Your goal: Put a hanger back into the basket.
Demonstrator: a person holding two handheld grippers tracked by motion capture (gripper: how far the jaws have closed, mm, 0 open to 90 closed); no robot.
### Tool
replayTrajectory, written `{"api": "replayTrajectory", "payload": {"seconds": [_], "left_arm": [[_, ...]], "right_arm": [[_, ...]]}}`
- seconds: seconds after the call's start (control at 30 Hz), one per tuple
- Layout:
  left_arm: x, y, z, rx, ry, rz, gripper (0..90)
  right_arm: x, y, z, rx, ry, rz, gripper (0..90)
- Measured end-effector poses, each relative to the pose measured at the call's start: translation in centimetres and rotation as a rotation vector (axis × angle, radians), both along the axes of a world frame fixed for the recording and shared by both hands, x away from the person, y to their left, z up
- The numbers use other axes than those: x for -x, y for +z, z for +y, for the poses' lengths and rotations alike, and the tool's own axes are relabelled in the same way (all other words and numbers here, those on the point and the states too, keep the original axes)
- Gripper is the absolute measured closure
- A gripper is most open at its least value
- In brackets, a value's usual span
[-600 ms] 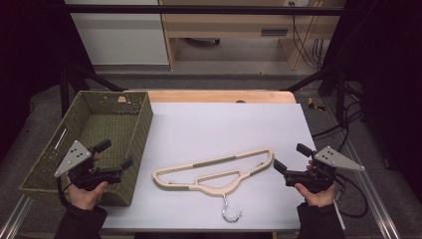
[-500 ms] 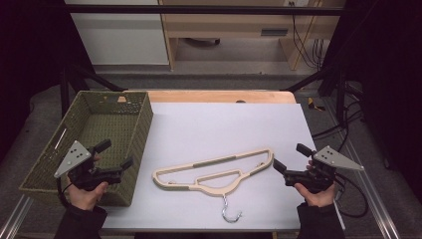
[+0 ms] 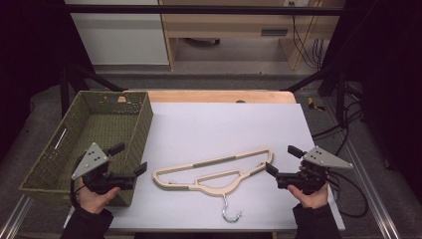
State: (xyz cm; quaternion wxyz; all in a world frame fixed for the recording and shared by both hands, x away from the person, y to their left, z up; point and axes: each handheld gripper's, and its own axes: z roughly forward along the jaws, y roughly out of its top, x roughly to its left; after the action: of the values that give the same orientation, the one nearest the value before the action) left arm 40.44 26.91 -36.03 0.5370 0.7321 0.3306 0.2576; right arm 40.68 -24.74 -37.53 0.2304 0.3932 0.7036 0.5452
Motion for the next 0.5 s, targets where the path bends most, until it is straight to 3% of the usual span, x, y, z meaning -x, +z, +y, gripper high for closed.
{"api": "replayTrajectory", "payload": {"seconds": [0.1, 0.3, 0.33, 0.37, 0.4, 0.5], "left_arm": [[0.0, -0.3, -1.0, -0.020, -0.029, 0.015, 5.2], [-0.1, -1.4, -3.7, -0.103, -0.108, 0.061, 6.8], [-0.4, -2.0, -4.6, -0.126, -0.138, 0.085, 7.9], [-0.4, -2.0, -4.6, -0.126, -0.138, 0.085, 7.9], [-0.4, -2.5, -5.6, -0.194, -0.140, 0.096, 7.7], [-0.4, -2.8, -6.4, -0.210, -0.175, 0.124, 8.8]], "right_arm": [[0.0, 0.0, 0.3, 0.009, 0.013, 0.002, 2.7], [-0.1, -0.2, 1.1, 0.028, 0.044, 0.012, 3.2], [-0.1, -0.3, 1.2, 0.030, 0.049, 0.015, 3.4], [-0.1, -0.3, 1.2, 0.030, 0.049, 0.015, 3.4], [-0.1, -0.3, 1.3, 0.033, 0.051, 0.015, 3.5], [-0.1, -0.3, 1.3, 0.030, 0.053, 0.016, 3.6]]}}
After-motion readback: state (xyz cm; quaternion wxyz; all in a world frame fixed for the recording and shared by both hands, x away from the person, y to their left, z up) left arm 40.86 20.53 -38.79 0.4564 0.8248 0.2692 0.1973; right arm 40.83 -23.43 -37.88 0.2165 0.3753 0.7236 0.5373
